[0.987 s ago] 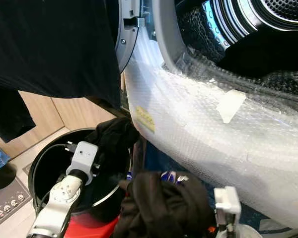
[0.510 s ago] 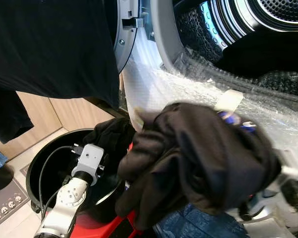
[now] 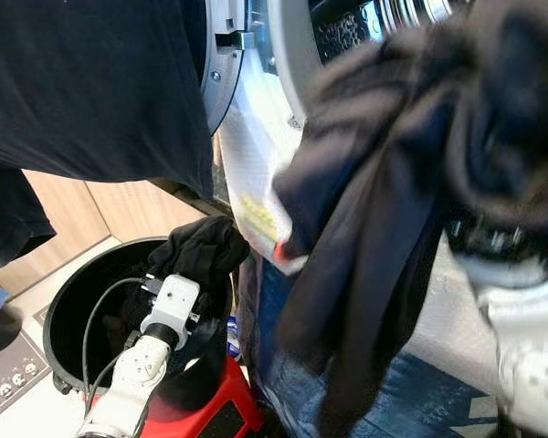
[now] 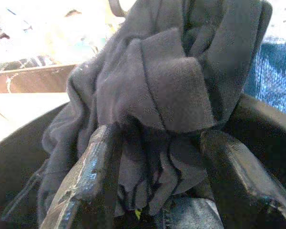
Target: Clothes washing
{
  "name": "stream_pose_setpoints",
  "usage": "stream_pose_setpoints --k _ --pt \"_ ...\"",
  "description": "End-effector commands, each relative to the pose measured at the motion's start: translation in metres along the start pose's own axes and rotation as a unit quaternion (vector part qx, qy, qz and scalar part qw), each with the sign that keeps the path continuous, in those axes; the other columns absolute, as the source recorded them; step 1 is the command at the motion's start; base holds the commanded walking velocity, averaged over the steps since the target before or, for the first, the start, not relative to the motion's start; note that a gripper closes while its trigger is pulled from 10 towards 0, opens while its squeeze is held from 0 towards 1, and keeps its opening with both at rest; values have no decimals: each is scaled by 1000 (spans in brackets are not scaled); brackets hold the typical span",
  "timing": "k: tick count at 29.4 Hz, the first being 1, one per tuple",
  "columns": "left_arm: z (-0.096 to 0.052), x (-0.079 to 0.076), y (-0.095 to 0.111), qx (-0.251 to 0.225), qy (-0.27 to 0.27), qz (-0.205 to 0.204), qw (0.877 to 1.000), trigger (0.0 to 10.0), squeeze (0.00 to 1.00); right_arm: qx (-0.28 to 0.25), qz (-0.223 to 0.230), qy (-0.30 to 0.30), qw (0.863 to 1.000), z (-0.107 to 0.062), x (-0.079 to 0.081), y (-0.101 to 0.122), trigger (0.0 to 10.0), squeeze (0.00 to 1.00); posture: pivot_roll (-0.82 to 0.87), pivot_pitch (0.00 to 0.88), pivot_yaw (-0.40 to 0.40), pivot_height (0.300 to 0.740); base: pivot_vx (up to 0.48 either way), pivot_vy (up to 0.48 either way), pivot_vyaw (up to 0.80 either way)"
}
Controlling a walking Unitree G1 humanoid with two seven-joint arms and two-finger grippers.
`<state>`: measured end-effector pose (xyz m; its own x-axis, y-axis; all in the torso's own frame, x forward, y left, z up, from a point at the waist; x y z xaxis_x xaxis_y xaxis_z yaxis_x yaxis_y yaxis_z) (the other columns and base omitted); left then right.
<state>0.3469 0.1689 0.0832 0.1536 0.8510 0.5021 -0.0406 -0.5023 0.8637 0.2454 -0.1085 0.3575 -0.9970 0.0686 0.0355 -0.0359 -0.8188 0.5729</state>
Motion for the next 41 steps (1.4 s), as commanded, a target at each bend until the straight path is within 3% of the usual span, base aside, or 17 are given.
stream_pose_setpoints --k 1,10,12,17,19,21,23,24,26,29,31,32,33,37,38,39,41 --pt "1 -5 0 -3 -5 0 1000 10000 0 -29 -23 -1 999 14 -9 13 0 0 111 117 7 740 0 0 0" --pt "0 -9 -9 16 -3 -31 999 10000 0 -114 -63 -9 991 92 -48 61 0 0 109 109 4 740 0 0 0" --pt "0 -12 -9 16 -8 -33 999 10000 0 -127 -92 -92 983 114 -85 80 0 0 106 112 3 740 0 0 0" --pt "-1 -15 -11 21 -12 -38 999 10000 0 -157 -93 -181 966 130 -111 104 0 0 95 111 6 740 0 0 0" --pt "-1 -18 -11 21 -16 -40 999 10000 0 -155 -102 -254 949 135 -128 114 0 0 89 108 5 740 0 0 0" --pt "-1 -19 -11 20 -18 -40 999 10000 0 -142 -127 -316 929 135 -140 119 0 0 83 104 5 740 0 0 0" --pt "-1 -21 -11 22 -18 -46 999 10000 0 -127 -158 -433 878 119 -160 128 0 0 82 102 4 740 0 0 0" --pt "-1 -21 -11 22 -18 -46 999 10000 0 -127 -158 -433 878 119 -160 128 0 0 82 102 4 740 0 0 0" --pt "-1 -22 -11 23 -19 -46 999 10000 0 -138 -167 -479 850 109 -166 136 0 0 83 94 3 740 0 0 0" --pt "-1 -25 -13 26 -20 -45 998 10000 0 -107 -236 -571 779 84 -176 144 0 0 91 64 -6 740 0 0 0" --pt "0 -24 -12 25 -18 -48 998 10000 0 -103 -251 -588 762 77 -178 145 0 0 95 50 -5 740 0 0 0" --pt "1 -24 -11 23 -16 -48 998 10000 0 -113 -262 -617 733 65 -180 150 0 0 97 47 -6 740 0 0 0" --pt "1 -24 -11 22 -16 -47 999 10000 0 -116 -271 -630 718 59 -180 153 0 0 97 47 -6 740 0 0 0" --pt "1 -26 -12 25 -20 -47 998 10000 0 -75 -323 -650 684 50 -183 152 0 0 99 27 -9 740 0 0 0" --pt "1 -28 -12 26 -24 -46 998 10000 0 -61 -327 -651 683 48 -186 148 3490 0 100 28 -11 740 0 0 0" --pt "1 -29 -12 27 -29 -44 998 10000 0 -42 -332 -653 680 45 -189 143 10000 0 102 31 -12 740 0 0 0" --pt "1 -30 -12 27 -31 -40 998 10000 0 -27 -335 -653 679 43 -191 137 10000 0 102 31 -12 740 0 0 0"
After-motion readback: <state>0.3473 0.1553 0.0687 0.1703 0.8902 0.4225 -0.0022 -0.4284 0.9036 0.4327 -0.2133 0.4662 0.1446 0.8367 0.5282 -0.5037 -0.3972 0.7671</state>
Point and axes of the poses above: a point about 5 cm out from each wrist's last joint towards the gripper, its own z axis pointing out of the wrist towards the gripper, its own y axis along the axis of the wrist's last joint, x = y × z, the point moved 4 cm from there along z, pointing out of the wrist towards the gripper, and after that the axes turned 11 degrees about z, right-handed, at the moved point
